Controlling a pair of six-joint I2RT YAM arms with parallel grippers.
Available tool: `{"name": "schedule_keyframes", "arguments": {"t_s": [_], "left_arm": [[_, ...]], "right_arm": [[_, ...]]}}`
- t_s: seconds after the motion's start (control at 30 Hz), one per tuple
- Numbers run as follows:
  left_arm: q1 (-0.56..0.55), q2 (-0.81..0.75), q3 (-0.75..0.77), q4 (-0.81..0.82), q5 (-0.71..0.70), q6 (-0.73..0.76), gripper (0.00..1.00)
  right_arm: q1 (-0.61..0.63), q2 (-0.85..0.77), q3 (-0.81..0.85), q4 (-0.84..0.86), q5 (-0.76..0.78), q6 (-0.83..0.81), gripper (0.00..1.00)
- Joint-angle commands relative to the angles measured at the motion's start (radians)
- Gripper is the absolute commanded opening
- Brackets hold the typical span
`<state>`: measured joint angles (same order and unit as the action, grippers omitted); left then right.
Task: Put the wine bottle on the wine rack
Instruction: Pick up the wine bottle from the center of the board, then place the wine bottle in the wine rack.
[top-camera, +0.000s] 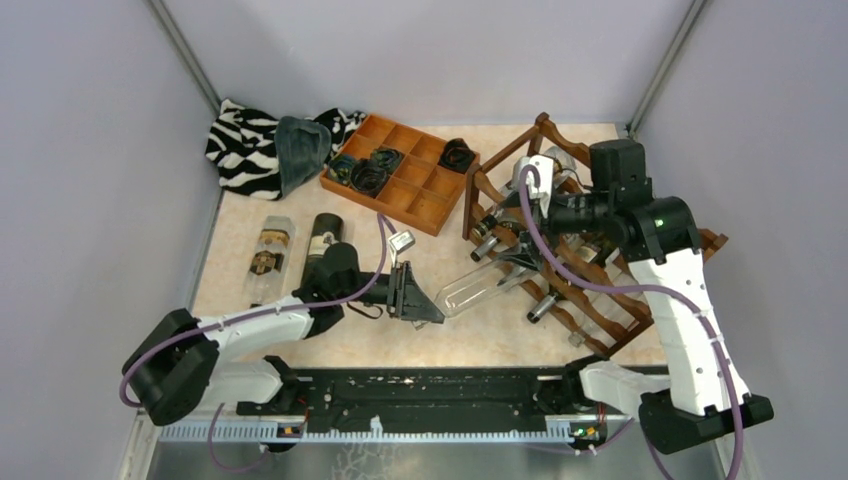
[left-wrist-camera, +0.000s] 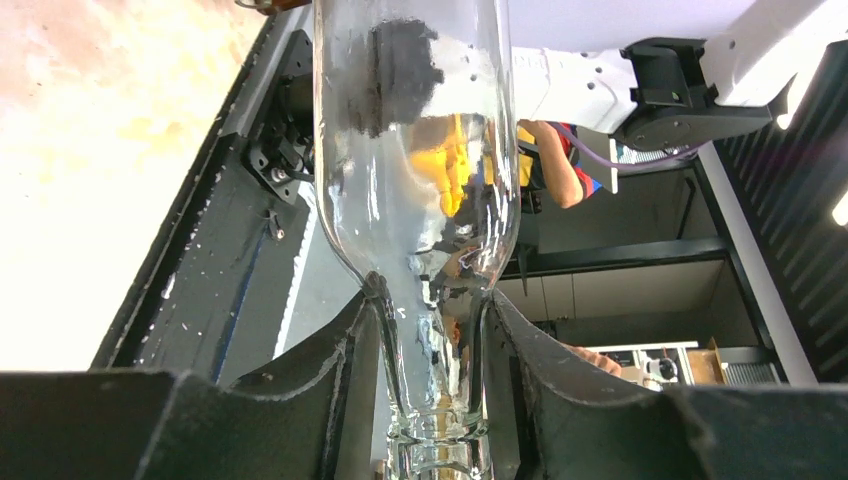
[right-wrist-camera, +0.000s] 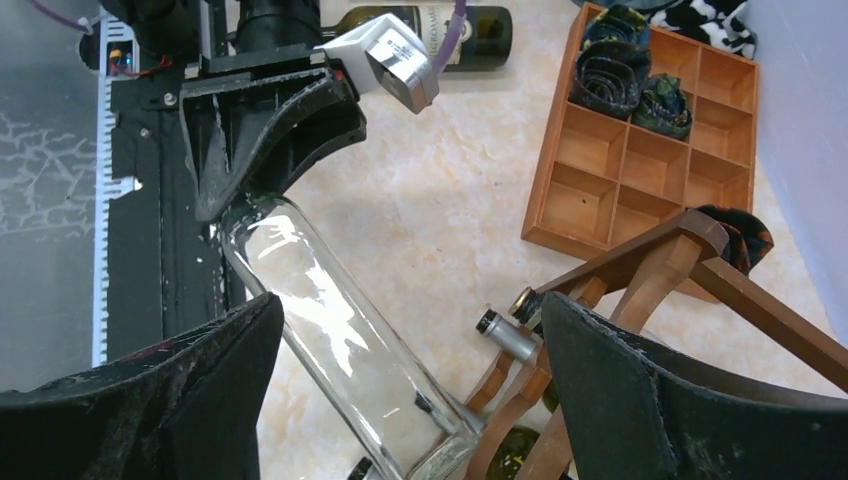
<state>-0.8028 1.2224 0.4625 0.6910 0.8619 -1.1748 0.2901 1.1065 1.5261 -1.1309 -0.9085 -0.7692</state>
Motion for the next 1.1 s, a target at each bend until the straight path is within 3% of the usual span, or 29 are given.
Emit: {"name": "schedule_keyframes", "arguments": {"t_s": [0.0,1.07], "left_arm": [[-0.007,0.008,0.041,0.061,-0.036,0.065,0.00],[-0.037,0.241,0.292,-0.068,-0.166,0.253,0.00]], "right_arm": [[-0.028,-0.037,-0.008,0.074,-0.036,0.048,0.98],[-0.094,-0.108,-0.066,0.109,-0.095,0.061,0.98]]}}
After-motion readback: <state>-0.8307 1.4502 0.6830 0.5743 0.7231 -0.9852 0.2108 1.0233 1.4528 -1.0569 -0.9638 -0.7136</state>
